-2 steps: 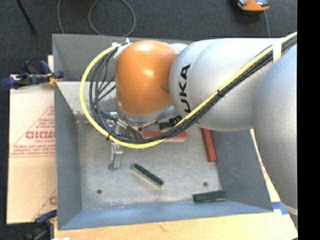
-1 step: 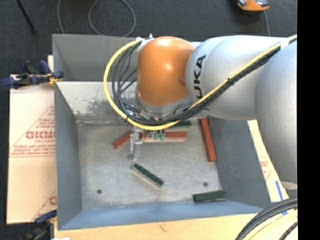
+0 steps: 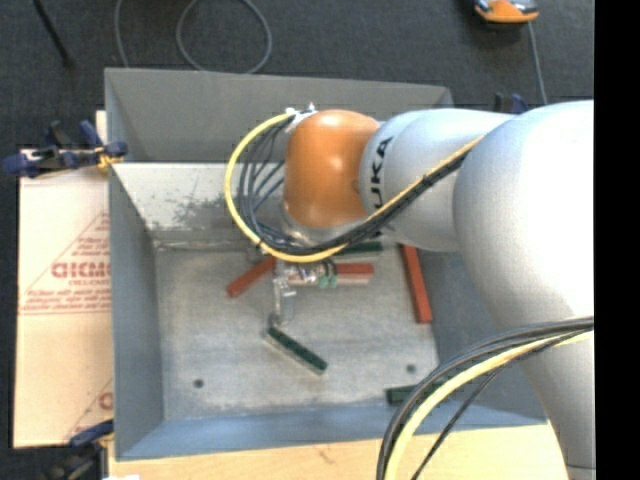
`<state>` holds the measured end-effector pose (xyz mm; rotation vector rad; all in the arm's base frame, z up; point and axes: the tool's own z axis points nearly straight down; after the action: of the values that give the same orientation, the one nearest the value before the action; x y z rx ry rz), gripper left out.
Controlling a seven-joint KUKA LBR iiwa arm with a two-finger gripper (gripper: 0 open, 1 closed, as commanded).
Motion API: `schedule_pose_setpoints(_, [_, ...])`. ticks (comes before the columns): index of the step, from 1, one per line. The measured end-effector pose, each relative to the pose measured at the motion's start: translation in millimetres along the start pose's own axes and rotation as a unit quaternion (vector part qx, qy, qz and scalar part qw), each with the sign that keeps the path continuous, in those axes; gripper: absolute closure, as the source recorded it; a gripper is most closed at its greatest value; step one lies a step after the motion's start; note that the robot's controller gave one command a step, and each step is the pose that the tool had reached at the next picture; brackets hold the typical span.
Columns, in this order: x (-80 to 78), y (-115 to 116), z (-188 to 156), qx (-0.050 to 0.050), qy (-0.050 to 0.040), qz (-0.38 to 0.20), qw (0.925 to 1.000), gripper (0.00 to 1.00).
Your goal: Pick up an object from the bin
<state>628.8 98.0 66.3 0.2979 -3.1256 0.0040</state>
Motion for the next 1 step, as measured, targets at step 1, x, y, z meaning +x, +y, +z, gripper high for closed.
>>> schedule_pose_setpoints(1, [25.7,-61.6,-4.5,0.000,-0.0022,0.049,0.9988,0.00])
